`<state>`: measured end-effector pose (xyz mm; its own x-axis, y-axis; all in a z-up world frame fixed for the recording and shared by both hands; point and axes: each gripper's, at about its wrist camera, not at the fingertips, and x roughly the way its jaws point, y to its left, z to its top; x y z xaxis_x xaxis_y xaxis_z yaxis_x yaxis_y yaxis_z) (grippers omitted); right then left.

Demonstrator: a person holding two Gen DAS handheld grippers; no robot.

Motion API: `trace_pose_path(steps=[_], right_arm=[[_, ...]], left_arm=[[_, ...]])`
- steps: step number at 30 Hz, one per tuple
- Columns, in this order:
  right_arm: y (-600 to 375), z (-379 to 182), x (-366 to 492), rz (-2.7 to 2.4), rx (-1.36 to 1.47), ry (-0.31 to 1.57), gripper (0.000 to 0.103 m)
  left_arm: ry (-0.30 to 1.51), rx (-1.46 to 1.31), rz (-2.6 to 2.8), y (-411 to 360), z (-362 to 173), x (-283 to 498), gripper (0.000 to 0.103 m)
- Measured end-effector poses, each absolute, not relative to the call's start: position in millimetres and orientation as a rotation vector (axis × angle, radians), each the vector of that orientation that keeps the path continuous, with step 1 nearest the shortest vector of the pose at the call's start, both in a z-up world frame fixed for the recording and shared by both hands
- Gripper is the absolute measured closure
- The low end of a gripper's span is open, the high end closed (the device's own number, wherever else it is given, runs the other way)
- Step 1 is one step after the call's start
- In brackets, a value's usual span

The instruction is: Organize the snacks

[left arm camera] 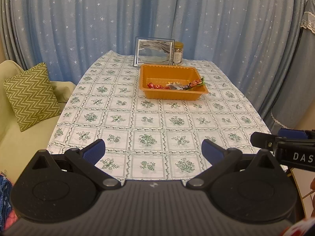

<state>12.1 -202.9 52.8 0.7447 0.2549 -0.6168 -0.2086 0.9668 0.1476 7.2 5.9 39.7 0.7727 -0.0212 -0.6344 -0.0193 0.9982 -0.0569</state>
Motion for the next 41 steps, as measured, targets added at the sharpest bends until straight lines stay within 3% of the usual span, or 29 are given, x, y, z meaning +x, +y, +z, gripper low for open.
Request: trace_pose_path(steps=[41], right_arm=[[-202.7,52.8,13.7,0.252,0.072,0.688,0.03]], left_arm=[[0.68,-0.065,-0.01,9.8,39.7,5.9,0.0]])
